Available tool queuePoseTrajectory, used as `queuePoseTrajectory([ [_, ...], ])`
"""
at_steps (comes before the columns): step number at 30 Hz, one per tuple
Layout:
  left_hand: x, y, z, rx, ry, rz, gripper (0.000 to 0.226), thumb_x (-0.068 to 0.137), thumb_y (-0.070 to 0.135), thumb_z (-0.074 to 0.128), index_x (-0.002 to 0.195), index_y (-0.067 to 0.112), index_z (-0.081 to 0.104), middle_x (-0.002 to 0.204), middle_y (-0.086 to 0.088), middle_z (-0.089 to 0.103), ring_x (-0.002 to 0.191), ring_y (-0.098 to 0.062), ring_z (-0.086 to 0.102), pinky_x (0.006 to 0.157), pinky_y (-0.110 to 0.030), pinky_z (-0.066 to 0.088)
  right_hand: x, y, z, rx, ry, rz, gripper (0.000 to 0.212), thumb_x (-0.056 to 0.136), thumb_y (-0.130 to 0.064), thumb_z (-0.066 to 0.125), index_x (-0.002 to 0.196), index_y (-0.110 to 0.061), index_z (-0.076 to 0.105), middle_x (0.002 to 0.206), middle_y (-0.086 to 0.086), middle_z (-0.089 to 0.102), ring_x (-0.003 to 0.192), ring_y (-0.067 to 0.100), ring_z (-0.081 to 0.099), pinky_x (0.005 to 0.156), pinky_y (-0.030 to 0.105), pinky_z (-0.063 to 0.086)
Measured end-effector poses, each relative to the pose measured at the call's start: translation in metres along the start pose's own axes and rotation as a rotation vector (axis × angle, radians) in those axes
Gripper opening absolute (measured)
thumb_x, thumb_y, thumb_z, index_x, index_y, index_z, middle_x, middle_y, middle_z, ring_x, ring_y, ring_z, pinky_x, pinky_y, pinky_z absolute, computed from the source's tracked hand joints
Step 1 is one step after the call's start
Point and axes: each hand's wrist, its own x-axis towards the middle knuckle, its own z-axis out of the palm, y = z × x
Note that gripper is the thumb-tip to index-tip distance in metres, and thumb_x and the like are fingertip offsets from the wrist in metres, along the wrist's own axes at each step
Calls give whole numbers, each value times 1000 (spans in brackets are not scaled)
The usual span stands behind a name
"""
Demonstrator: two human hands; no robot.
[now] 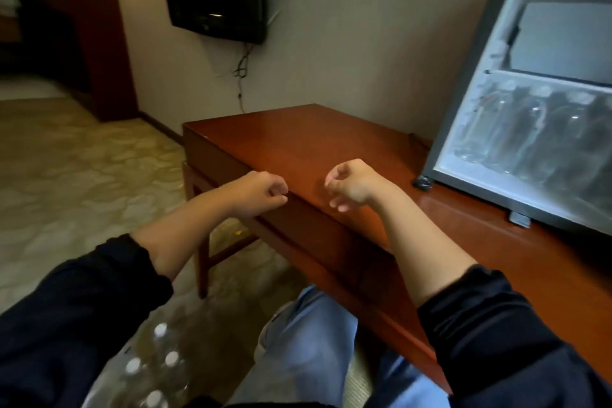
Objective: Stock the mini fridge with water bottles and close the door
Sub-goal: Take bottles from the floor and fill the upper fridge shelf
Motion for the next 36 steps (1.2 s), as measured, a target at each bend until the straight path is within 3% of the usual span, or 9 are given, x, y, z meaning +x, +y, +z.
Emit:
queuePoseTrajectory([
  [6,-37,-76,3,-3,11,-172,30,93,31,52,116,14,60,116,-4,64,108,-21,59,90,-32,47,22,-34,88,-67,-180,-74,6,93,-20,55,94,-16,59,92,5,64,77,16,68,66,28,59],
  [9,-53,-120,19,-90,32,-272,25,91,25,55,109,10,64,109,-10,66,103,-25,61,90,-37,49,37,-39,137,-108,-323,-67,10,93,-18,55,101,-16,59,101,8,63,77,16,67,64,29,57],
  [11,-67,-147,31,-192,70,-354,21,90,19,56,105,7,65,104,-10,66,99,-24,61,85,-31,47,46,-41,168,-129,-401,-52,16,93,-19,54,107,-13,60,105,8,61,79,18,68,65,30,57],
  [14,-90,-182,54,-321,88,-474,20,90,13,55,104,1,64,97,-9,62,92,-19,56,70,-13,40,54,-36,219,-84,-471,-12,9,93,-17,54,98,-13,60,86,3,59,69,18,64,55,25,52],
  [17,-114,-217,86,-426,114,-625,13,90,12,56,99,6,63,96,-10,61,91,-18,54,69,-18,38,63,-22,270,-133,-546,-24,17,92,-18,56,102,-8,64,90,7,61,74,20,65,59,27,51],
  [23,-153,-269,160,-562,139,-966,33,91,18,54,121,5,56,112,-13,61,102,-23,57,82,-24,39,76,6,348,-201,-750,55,17,94,-17,54,107,-8,59,109,11,60,100,28,65,79,34,53],
  [26,-160,-286,193,-627,160,-1080,34,93,21,52,124,6,52,123,-13,58,112,-25,55,87,-25,38,84,20,381,-230,-808,64,13,93,-16,55,100,-8,61,106,11,61,101,30,63,82,37,51],
  [33,-158,-325,264,-774,63,-1252,35,92,19,55,126,8,51,129,-7,53,119,-21,51,97,-24,38,112,55,448,-320,-895,164,27,92,-20,55,114,-6,60,111,14,64,101,29,62,88,41,54],
  [36,-148,-340,294,-779,14,-1358,47,90,27,58,133,12,44,138,-6,48,128,-25,46,109,-36,37,133,61,468,-291,-904,160,24,92,-19,54,110,-5,62,107,13,63,97,27,61,86,38,52],
])
